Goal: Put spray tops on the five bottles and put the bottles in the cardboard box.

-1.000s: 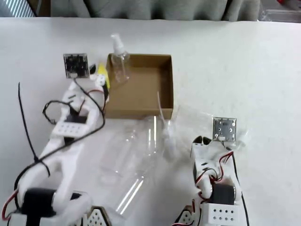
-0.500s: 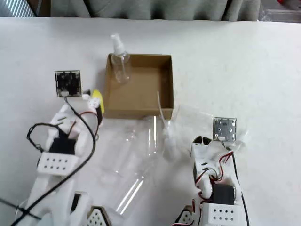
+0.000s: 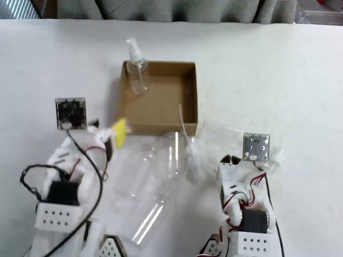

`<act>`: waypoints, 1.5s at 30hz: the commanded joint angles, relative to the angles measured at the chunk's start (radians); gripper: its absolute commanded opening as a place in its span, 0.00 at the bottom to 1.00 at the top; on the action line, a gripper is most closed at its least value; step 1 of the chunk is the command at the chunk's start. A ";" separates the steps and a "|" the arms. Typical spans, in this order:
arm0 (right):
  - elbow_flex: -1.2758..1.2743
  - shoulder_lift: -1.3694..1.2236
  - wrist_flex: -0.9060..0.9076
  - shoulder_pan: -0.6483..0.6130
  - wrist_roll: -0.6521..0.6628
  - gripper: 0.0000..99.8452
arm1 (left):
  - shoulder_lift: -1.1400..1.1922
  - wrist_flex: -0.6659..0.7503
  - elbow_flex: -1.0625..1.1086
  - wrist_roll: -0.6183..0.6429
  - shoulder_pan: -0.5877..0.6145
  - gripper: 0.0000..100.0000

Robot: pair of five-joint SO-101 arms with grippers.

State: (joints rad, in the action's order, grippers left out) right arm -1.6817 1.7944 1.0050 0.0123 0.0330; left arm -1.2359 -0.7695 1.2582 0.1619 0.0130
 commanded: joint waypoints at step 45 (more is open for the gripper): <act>-0.009 0.004 -0.018 -0.031 0.003 0.02 | 0.469 -0.779 -0.744 -0.350 -0.091 0.02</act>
State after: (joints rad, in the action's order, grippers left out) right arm -1.6817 1.7944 1.0050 -0.0153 0.0330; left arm -0.7956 -1.4968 0.6199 -0.1972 -0.0345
